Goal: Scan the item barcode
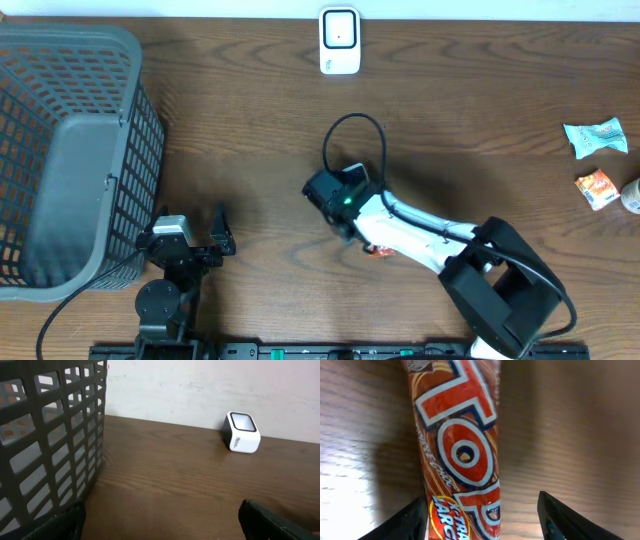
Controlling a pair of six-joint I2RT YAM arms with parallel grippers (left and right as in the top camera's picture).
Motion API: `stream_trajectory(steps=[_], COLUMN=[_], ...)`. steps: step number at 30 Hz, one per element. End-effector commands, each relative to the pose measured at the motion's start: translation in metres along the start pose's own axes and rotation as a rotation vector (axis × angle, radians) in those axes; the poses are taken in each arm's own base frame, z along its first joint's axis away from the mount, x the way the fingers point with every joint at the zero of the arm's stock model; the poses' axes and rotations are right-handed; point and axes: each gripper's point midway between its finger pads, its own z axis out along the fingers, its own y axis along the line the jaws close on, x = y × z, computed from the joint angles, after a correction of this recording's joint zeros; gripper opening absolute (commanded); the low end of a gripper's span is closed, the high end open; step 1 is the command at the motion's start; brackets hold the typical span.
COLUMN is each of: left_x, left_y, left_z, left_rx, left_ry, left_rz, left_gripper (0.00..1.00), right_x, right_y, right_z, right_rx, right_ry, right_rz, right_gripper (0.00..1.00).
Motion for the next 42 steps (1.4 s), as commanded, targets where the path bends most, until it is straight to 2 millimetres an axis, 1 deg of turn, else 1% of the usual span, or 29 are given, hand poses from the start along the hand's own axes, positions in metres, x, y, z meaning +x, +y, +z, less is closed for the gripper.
stream_trajectory(steps=[1,3,5,7,8,9,10,11,12,15,17,19,21,23,24,27,29,30,34,35,36,38,39,40,42], left_x=[0.017,0.017,0.017,0.017,0.017,0.017,0.017,0.017,0.017,0.017,0.017,0.017,0.017,0.017,0.017,0.017,0.017,0.017,0.017,0.017,0.017,0.017,0.017,0.017,0.017], left_y=[0.005,0.004,0.004,0.004,0.004,0.005,0.005,0.004,0.005,0.005,0.004,0.005,0.005,0.005,0.005,0.004,0.004,0.005,0.005,0.004,0.004,0.005,0.005,0.004,0.004], left_z=[0.002,0.002,0.002,0.002,0.002,0.002,0.002,0.002,0.002,0.002,0.002,0.002,0.002,0.002,0.002,0.002,0.002,0.002,0.002,0.002,0.002,0.002,0.002,0.002,0.002], left_rx=[-0.016,-0.016,-0.016,-0.016,-0.016,-0.016,-0.016,-0.016,-0.016,-0.016,-0.016,-0.016,-0.016,-0.016,-0.016,-0.016,-0.016,-0.016,-0.016,-0.016,-0.016,-0.016,-0.016,-0.016,-0.016], left_ry=[0.041,0.041,0.041,0.041,0.041,0.041,0.041,0.041,0.041,0.041,0.041,0.041,0.041,0.041,0.041,0.041,0.041,0.041,0.041,0.041,0.041,0.041,0.041,0.041,0.041], left_rz=[-0.001,-0.001,-0.001,-0.001,-0.001,-0.001,-0.001,-0.001,-0.001,-0.001,-0.001,-0.001,-0.001,-0.001,-0.001,-0.001,-0.001,-0.001,-0.001,-0.001,-0.001,-0.001,-0.001,-0.001,-0.001], left_gripper=[0.98,0.98,0.98,0.98,0.98,0.98,0.98,0.98,0.98,0.98,0.98,0.98,0.98,0.98,0.98,0.98,0.98,0.98,0.98,0.98,0.98,0.98,0.98,0.98,0.98], right_x=[-0.011,-0.007,0.000,0.006,0.010,0.012,0.013,0.013,0.014,0.010,0.010,0.009,0.005,0.004,0.004,0.001,-0.003,-0.006,-0.010,-0.010,-0.010,-0.011,-0.012,-0.014,-0.020], right_y=[-0.014,-0.013,-0.009,-0.007,-0.007,-0.009,-0.012,-0.013,-0.014,-0.009,0.006,0.024,0.053,0.082,0.086,0.096,0.096,0.090,0.077,0.072,0.066,0.054,0.049,0.044,0.040], right_z=[0.001,0.007,0.019,0.030,0.039,0.044,0.048,0.049,0.050,0.047,0.044,0.033,0.007,-0.032,-0.044,-0.074,-0.087,-0.083,-0.065,-0.057,-0.050,-0.034,-0.027,-0.020,-0.010], right_rx=[0.138,0.146,0.161,0.180,0.207,0.233,0.267,0.277,0.287,0.248,0.133,-0.036,-0.307,-0.619,-0.702,-0.957,-1.106,-1.123,-1.124,-1.101,-1.064,-0.974,-0.927,-0.881,-0.818], right_ry=[-0.065,-0.044,-0.015,0.010,0.025,0.027,0.029,0.029,0.028,0.037,0.096,0.180,0.265,0.337,0.361,0.417,0.417,0.415,0.402,0.399,0.395,0.383,0.373,0.359,0.322], right_rz=[-0.045,-0.071,-0.104,-0.123,-0.140,-0.150,-0.164,-0.168,-0.171,-0.158,-0.143,-0.153,-0.200,-0.254,-0.250,-0.205,-0.190,-0.163,-0.104,-0.093,-0.091,-0.095,-0.101,-0.110,-0.124], right_gripper=[0.59,0.52,0.36,0.27,0.23,0.19,0.09,0.07,0.02,0.01,0.01,0.01,0.01,0.01,0.01,0.01,0.01,0.01,0.01,0.10,0.26,0.70,0.89,0.99,0.99])
